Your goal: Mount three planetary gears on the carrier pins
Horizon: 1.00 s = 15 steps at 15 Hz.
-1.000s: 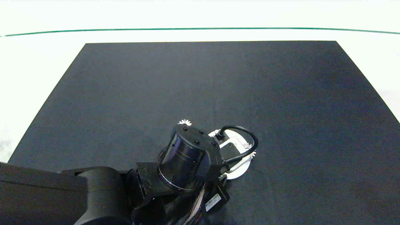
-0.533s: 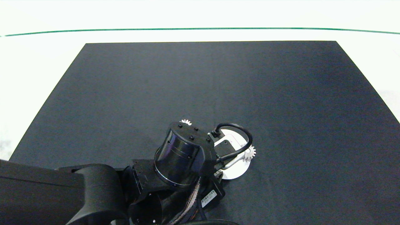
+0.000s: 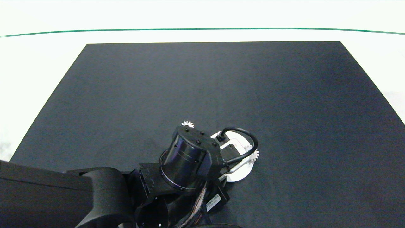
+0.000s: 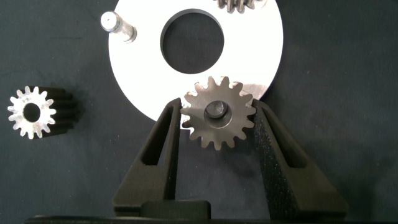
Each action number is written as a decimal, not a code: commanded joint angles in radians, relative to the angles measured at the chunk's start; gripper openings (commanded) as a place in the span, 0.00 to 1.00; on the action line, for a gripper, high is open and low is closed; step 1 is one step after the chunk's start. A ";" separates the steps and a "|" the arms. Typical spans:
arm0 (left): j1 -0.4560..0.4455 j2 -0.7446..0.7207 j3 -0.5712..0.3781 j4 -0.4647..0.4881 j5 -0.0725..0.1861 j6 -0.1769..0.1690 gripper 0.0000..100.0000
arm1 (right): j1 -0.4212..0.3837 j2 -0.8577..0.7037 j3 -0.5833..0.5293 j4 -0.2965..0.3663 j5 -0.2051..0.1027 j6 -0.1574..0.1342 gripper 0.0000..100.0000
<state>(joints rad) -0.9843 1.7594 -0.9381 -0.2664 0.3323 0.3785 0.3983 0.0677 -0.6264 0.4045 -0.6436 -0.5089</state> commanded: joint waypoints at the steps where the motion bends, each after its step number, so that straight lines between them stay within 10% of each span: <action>1: 0.001 0.005 -0.002 -0.004 0.002 0.003 0.07 | 0.001 0.001 0.001 0.002 -0.004 -0.003 1.00; 2: 0.003 0.005 0.001 -0.002 0.002 0.003 0.07 | 0.001 0.000 0.001 0.002 -0.004 -0.003 1.00; 3: 0.003 0.003 0.002 -0.002 0.002 0.005 1.00 | 0.001 0.000 0.001 0.002 -0.004 -0.003 1.00; 15: 0.012 -0.124 -0.025 0.088 0.002 0.026 1.00 | 0.002 0.001 0.002 0.002 -0.004 -0.003 1.00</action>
<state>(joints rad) -0.9804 1.7053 -0.9415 -0.2068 0.3319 0.3938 0.3998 0.0677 -0.6245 0.4045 -0.6436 -0.5089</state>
